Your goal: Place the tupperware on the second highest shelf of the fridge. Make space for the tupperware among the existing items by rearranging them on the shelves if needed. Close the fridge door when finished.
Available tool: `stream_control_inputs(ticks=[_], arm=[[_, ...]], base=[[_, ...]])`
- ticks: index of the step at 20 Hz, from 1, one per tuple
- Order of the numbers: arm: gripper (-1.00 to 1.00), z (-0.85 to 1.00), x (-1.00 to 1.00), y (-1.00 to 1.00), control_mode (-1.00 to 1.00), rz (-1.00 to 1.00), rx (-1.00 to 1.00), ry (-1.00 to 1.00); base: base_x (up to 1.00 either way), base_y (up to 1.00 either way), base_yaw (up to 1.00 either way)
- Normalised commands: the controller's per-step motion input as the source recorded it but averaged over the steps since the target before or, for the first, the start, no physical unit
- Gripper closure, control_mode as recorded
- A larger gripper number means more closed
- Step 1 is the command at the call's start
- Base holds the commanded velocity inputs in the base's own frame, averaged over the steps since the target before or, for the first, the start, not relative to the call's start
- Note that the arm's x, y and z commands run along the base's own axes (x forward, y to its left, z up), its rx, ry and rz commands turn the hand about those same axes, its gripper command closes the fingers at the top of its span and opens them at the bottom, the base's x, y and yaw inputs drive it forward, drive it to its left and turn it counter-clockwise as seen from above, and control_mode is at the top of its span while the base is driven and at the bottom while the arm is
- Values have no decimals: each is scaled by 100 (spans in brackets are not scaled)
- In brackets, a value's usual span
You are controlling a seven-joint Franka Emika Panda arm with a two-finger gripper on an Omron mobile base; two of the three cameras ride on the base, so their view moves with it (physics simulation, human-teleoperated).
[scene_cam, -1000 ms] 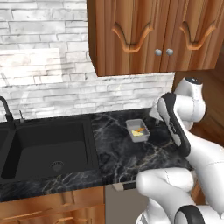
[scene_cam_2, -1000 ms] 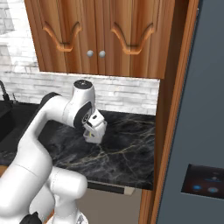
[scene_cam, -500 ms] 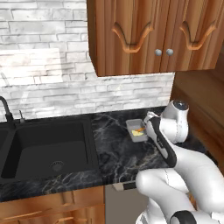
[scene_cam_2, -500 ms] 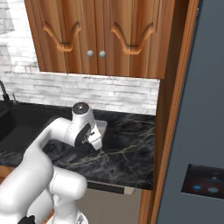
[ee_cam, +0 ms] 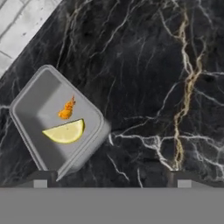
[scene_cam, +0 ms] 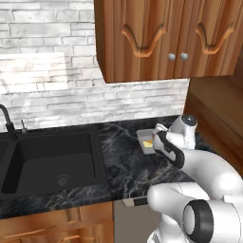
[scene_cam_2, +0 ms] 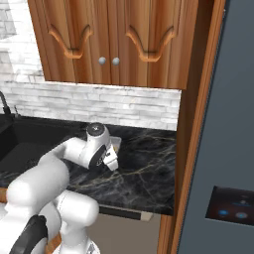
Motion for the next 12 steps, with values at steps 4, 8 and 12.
stream_control_inputs(ticks=[4, 8, 12], arm=[[-100, -23, 21, -16, -100, 0, 20, 0], [-100, -1, 30, 3, -100, 0, 5, 1], [-100, -26, 27, 4, -100, 0, 0, 3]], base=[[0, 0, 0], [0, 0, 0], [0, 0, 0]])
